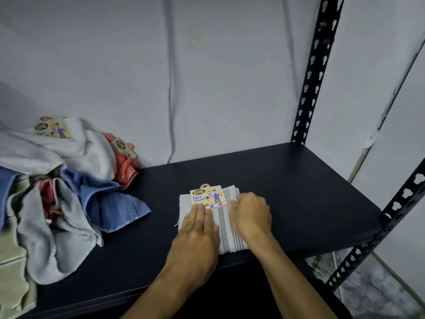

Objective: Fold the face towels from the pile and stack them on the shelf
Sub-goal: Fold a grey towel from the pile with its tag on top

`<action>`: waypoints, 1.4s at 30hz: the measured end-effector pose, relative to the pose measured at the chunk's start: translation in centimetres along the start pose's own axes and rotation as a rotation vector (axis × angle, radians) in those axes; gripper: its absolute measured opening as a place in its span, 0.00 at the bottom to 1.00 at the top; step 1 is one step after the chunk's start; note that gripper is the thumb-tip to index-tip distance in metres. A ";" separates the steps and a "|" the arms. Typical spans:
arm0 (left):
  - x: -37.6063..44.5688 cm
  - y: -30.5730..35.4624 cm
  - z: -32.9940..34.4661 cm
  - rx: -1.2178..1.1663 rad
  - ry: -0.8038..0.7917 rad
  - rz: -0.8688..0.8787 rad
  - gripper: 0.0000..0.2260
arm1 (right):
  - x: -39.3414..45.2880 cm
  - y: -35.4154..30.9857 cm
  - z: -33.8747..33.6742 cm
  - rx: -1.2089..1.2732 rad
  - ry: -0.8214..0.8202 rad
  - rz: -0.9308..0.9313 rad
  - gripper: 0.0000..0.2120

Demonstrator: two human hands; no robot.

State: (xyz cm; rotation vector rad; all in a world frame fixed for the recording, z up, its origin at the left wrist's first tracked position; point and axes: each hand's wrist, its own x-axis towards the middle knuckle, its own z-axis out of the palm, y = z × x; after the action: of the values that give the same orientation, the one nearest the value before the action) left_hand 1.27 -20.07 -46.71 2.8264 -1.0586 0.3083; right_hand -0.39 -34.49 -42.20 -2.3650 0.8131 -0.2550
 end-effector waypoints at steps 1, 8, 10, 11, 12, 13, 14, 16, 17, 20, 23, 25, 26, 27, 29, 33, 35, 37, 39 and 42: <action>0.0 0.0 0.1 0.019 0.019 0.008 0.26 | 0.2 0.3 -0.1 0.079 -0.008 0.013 0.11; 0.0 0.1 0.1 0.060 0.049 0.011 0.27 | 1.2 1.8 -0.5 0.430 -0.109 0.102 0.11; 0.0 0.1 0.1 0.053 0.043 0.012 0.25 | 1.6 1.9 -0.7 0.358 -0.126 0.082 0.11; 0.0 0.1 0.1 0.057 0.038 0.012 0.25 | 1.8 1.7 -0.8 0.300 -0.121 0.063 0.11; 0.1 0.1 0.1 0.063 0.035 0.012 0.25 | 2.0 1.4 -0.8 0.235 -0.103 0.041 0.11; 0.1 0.2 0.1 0.070 0.034 0.012 0.25 | 2.2 1.0 -0.8 0.171 -0.077 0.021 0.11; 0.1 0.2 0.1 0.077 0.036 0.010 0.25 | 2.4 0.5 -0.6 0.116 -0.051 0.006 0.11; 0.0 0.4 0.1 0.085 0.045 0.006 0.25 | 2.7 -0.2 -0.2 0.048 -0.027 -0.009 0.12; -0.1 0.5 0.2 0.084 0.049 0.004 0.25 | 2.9 -0.4 0.1 0.031 -0.030 -0.006 0.13; 0.0 0.4 0.1 0.078 0.039 0.001 0.30 | 3.5 -0.6 0.5 0.031 -0.046 0.015 0.13; 0.0 0.3 0.3 0.088 0.041 0.008 0.27 | 3.9 -0.3 0.3 0.154 -0.093 0.031 0.13; -0.1 0.3 0.3 0.102 0.045 0.011 0.25 | 4.1 0.2 0.1 0.282 -0.127 0.088 0.13; -0.1 0.2 0.3 0.103 0.049 0.011 0.25 | 4.3 0.3 0.0 0.345 -0.138 0.122 0.13; -0.1 0.2 0.3 0.100 0.045 0.006 0.24 | 4.4 0.5 0.0 0.399 -0.143 0.150 0.13; 0.0 0.2 0.2 0.091 0.022 0.006 0.24 | 4.7 0.6 0.0 0.449 -0.156 0.182 0.11; 0.0 0.2 0.2 0.089 -0.020 0.008 0.25 | 5.0 0.4 -0.3 0.412 -0.206 0.166 0.12; -0.1 0.3 -0.1 0.066 -0.051 -0.013 0.26 | 4.9 0.4 -0.5 0.338 -0.195 0.099 0.12; -0.2 0.4 -1.2 0.035 -0.087 -0.018 0.33 | 4.5 0.6 -0.8 0.280 -0.164 0.011 0.12; -0.5 0.2 -2.3 -0.022 -0.130 -0.011 0.37 | 3.7 1.2 -1.1 0.278 -0.088 -0.077 0.11; -0.1 -0.3 -4.1 -0.086 -0.099 -0.074 0.31 | 2.0 2.8 -1.4 0.255 0.118 -0.199 0.13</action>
State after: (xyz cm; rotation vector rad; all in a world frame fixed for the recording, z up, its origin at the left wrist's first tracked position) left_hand 0.82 -19.07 -42.72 2.8214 -0.9570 0.1139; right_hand -0.68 -38.15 -42.85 -2.2038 0.5603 -0.5515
